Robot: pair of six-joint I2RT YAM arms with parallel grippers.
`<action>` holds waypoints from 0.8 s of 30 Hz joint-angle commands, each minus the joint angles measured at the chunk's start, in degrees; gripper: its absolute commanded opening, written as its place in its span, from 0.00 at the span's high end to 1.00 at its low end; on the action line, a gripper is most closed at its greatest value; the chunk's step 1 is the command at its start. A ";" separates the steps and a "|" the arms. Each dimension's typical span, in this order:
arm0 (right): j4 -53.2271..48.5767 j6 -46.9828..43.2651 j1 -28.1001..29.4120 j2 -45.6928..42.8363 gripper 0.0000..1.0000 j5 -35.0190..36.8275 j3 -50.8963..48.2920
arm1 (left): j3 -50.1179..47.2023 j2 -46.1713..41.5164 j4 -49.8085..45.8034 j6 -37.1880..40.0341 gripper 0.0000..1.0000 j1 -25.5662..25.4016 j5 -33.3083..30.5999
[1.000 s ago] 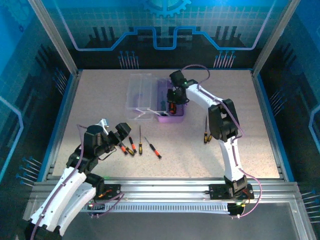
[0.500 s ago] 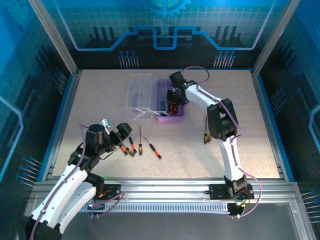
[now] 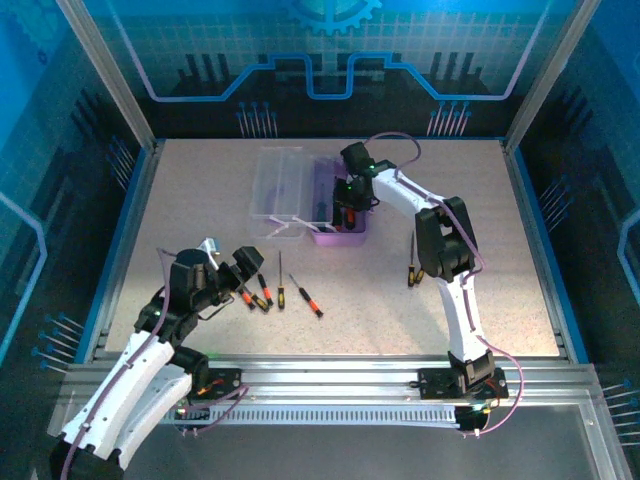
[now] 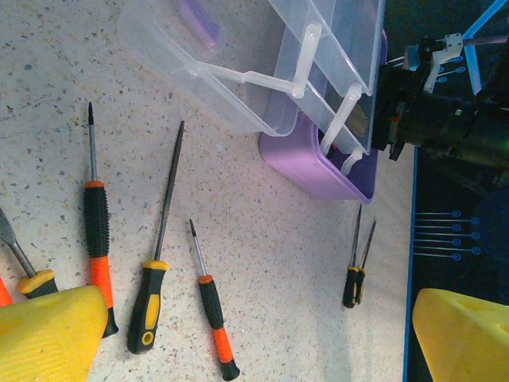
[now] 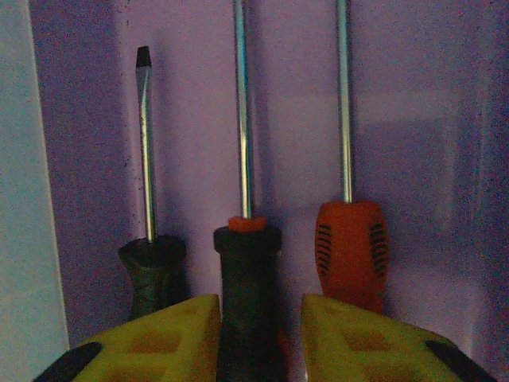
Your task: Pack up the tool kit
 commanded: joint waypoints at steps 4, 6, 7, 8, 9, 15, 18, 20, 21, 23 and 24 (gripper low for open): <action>0.12 0.60 -1.27 -7.50 0.65 0.39 -0.62 | 2.08 -2.44 -2.64 2.17 0.01 0.34 -0.09; 1.50 1.32 -1.93 -9.95 0.64 0.53 -2.70 | 2.17 -2.53 -2.62 2.56 0.01 0.37 0.38; 2.02 1.53 -2.09 -10.73 0.64 0.72 -3.49 | 2.17 -2.52 -2.58 2.56 0.01 0.38 0.62; 2.23 1.53 -2.18 -11.31 0.64 0.77 -4.08 | 2.14 -2.54 -2.40 2.47 0.01 0.33 0.99; 2.35 1.35 -2.27 -11.63 0.64 0.67 -4.35 | 1.96 -2.57 -2.13 2.39 0.00 0.36 1.30; 6.11 0.13 -2.80 -17.37 0.66 -2.50 -10.81 | 1.48 -1.66 -2.31 2.08 0.01 0.39 1.05; 9.62 -1.27 -2.48 -24.12 0.66 -3.21 -18.73 | 1.18 -1.03 -2.54 2.21 0.01 0.37 0.44; 11.10 -2.26 -2.39 -28.82 0.66 -2.59 -24.29 | 0.95 -0.51 -2.49 1.91 0.01 0.39 0.05; 11.63 -2.97 -2.36 -31.60 0.65 -1.96 -27.38 | 0.86 -0.31 -2.34 1.79 0.01 0.31 0.10; 12.13 -4.68 -2.30 -36.97 0.65 -0.16 -33.96 | 0.78 0.51 -2.03 1.48 0.01 0.35 -0.40; 12.27 -5.12 -2.32 -39.13 0.65 0.67 -36.72 | 0.90 0.94 -2.18 1.49 0.02 0.39 -0.91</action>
